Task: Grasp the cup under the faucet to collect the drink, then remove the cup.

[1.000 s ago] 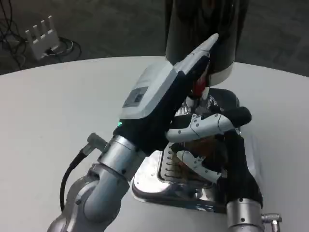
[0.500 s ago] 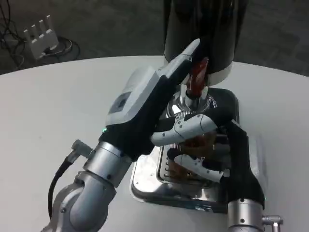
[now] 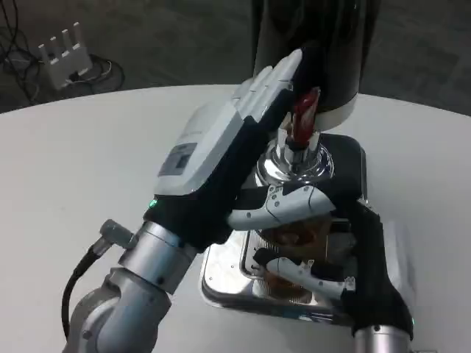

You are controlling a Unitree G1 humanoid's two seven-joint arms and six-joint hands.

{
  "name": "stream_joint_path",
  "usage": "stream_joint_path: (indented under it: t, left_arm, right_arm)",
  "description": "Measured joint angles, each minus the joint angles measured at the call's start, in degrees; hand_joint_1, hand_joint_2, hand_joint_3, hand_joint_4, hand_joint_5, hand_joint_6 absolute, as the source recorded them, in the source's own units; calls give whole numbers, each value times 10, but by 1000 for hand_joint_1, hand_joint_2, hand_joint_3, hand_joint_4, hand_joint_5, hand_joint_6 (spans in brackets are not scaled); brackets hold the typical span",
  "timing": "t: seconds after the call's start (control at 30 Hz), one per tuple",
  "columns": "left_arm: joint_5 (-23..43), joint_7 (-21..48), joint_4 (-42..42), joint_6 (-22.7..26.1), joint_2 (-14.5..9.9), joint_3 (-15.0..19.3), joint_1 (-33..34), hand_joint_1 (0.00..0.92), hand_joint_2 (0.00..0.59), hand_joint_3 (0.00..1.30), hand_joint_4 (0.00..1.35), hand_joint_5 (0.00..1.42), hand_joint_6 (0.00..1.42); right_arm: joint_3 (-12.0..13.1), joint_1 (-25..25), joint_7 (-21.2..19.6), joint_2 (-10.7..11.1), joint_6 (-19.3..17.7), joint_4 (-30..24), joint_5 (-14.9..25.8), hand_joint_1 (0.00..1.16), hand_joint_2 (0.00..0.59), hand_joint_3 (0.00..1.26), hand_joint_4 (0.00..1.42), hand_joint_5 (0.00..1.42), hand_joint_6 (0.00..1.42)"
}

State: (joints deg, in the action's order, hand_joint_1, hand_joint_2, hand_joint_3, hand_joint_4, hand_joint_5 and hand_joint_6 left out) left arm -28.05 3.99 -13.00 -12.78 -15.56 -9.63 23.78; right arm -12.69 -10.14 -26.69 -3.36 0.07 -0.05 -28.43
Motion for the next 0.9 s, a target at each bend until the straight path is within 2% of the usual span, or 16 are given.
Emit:
stream_joint_path:
  t: [0.23,0.37,0.47,0.6,0.73,0.9]
  left_arm:
    - [6,0,-48,0,0,8,-31,0,54,0,0,1,31]
    - [30,2,-94,1,-1,37,-77,0,63,24,0,52,58]
    - [37,2,-102,-2,-2,48,-94,0,68,60,70,119,95]
    - [72,2,-102,-30,-15,69,-135,0,76,102,102,152,123]
    - [76,2,-101,-61,-20,82,-175,0,77,103,80,151,119]
    - [75,2,-74,-106,-41,98,-234,0,82,103,58,134,94]
  right_arm:
    - [-12,35,11,1,9,-39,-14,1007,99,706,798,1021,1167]
    - [-16,56,23,2,11,-69,-15,1006,99,709,798,1021,1171]
    - [-20,67,33,5,11,-85,-17,1005,99,711,807,1021,1177]
    - [-25,97,41,8,11,-112,-20,1004,99,712,808,1021,1193]
    - [-27,115,50,13,10,-129,-20,1004,99,715,808,1021,1197]
    - [-34,147,58,19,10,-147,-20,997,91,719,808,1033,1203]
